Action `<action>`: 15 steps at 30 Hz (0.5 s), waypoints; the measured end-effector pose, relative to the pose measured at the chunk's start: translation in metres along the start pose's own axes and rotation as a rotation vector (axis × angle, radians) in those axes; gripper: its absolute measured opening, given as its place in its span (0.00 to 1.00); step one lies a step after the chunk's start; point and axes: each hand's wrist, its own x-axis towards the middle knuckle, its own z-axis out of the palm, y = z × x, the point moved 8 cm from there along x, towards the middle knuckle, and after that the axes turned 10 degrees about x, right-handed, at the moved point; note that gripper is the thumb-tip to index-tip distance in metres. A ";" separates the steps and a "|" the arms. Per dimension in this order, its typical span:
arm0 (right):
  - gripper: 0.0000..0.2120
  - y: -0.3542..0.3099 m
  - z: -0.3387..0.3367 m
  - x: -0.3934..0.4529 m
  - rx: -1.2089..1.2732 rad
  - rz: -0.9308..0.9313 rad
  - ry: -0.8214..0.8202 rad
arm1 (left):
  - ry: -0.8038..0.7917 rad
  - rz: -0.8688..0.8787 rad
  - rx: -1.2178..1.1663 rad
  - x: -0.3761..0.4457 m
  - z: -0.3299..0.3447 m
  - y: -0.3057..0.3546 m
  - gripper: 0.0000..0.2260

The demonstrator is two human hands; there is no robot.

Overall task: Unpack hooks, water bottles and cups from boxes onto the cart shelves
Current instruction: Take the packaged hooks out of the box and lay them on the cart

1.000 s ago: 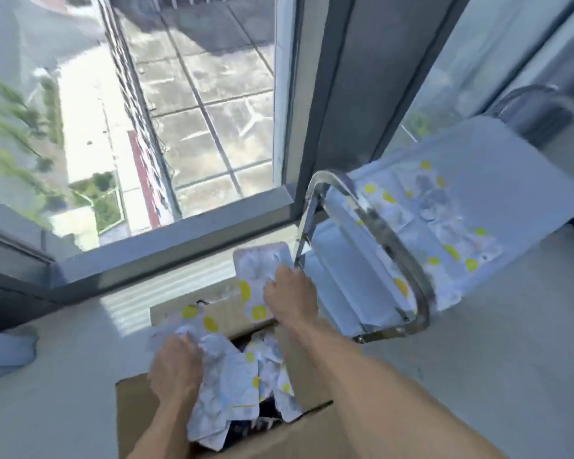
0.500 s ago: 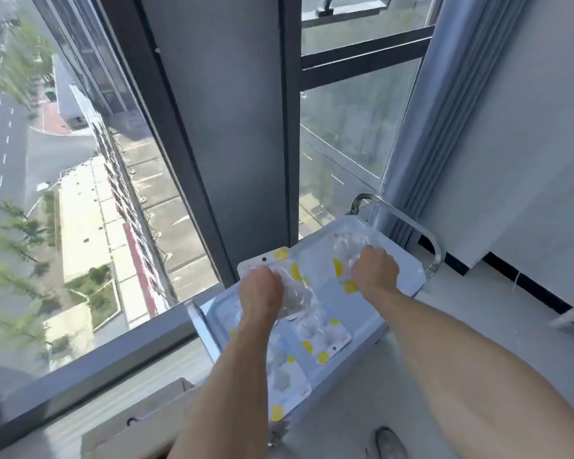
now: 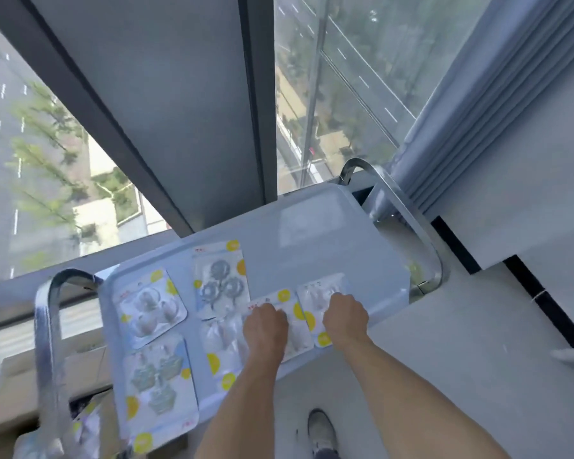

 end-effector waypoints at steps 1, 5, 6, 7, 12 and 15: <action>0.12 0.001 0.000 0.000 0.005 0.020 0.000 | -0.005 -0.004 0.005 0.000 0.000 -0.002 0.17; 0.11 -0.033 -0.030 -0.009 0.002 -0.011 0.118 | 0.065 -0.049 0.037 -0.010 -0.038 -0.038 0.19; 0.10 -0.055 -0.041 -0.014 0.034 -0.065 0.152 | 0.105 -0.049 0.043 -0.011 -0.059 -0.052 0.17; 0.09 -0.083 -0.052 -0.021 0.102 -0.118 0.168 | 0.141 -0.047 0.052 -0.012 -0.082 -0.069 0.15; 0.09 -0.262 -0.091 -0.089 0.322 -0.328 0.146 | 0.299 -0.201 -0.040 -0.008 -0.240 -0.203 0.10; 0.09 -0.377 -0.094 -0.158 0.418 -0.438 0.154 | 0.431 -0.376 -0.109 -0.025 -0.315 -0.325 0.13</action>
